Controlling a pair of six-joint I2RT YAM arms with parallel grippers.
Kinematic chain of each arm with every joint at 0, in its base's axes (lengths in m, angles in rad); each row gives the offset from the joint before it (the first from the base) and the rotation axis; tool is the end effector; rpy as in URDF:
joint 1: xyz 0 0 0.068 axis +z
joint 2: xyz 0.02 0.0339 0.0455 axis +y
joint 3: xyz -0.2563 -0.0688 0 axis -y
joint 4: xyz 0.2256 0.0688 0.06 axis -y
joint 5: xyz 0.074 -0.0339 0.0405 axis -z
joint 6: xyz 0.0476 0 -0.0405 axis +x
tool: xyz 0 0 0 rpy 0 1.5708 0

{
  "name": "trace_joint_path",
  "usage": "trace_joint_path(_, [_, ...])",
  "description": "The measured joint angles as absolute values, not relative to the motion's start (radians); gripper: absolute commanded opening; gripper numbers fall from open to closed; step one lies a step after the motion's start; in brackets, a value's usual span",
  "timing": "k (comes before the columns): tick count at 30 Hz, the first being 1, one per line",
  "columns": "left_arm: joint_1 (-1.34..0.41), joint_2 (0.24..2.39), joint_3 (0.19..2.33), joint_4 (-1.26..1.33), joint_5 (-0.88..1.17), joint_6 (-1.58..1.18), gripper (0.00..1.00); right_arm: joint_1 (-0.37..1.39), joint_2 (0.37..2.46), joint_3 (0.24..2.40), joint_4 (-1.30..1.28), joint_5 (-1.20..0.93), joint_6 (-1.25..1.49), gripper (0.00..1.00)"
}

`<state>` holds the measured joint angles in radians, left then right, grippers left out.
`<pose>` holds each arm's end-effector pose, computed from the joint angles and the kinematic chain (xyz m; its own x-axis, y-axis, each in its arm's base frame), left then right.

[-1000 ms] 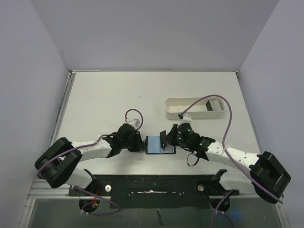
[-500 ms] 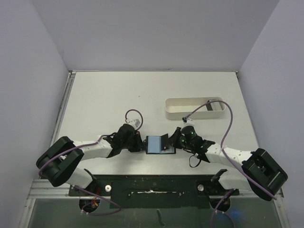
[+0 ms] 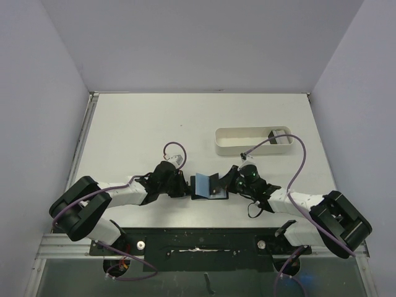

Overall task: Put the credit cards into the card holder
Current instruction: Insert the credit card into the card holder.

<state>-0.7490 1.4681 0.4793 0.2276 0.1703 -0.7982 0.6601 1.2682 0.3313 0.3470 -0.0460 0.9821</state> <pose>0.1816 -0.1798 0.1296 -0.8975 -0.1292 -0.4216 0.1694 0.7818 -0.6001 0.1777 0.1407 0.1443 -0.7785 0.4474 -0.4402 0.0086 0.7088 0.7053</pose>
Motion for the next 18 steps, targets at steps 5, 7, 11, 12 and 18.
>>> trace_joint_path(5, [-0.75, 1.461, 0.488, 0.198, 0.161, -0.8, 0.01, 0.655, 1.248, 0.321, 0.351, -0.069, 0.992, 0.0])
trace_joint_path(7, [-0.75, 1.449, 0.492, 0.168, 0.151, -0.8, 0.05, 0.655, 1.243, 0.319, 0.351, -0.078, 0.993, 0.0])
trace_joint_path(11, [-0.751, 1.422, 0.505, 0.1, 0.134, -0.801, 0.13, 0.655, 1.243, 0.318, 0.352, -0.096, 0.998, 0.0])
trace_joint_path(12, [-0.751, 1.414, 0.512, 0.085, 0.131, -0.801, 0.14, 0.655, 1.243, 0.318, 0.352, -0.099, 1.0, 0.0])
trace_joint_path(18, [-0.751, 1.361, 0.54, 0.06, 0.131, -0.807, 0.18, 0.655, 1.259, 0.311, 0.381, -0.114, 1.007, 0.0])
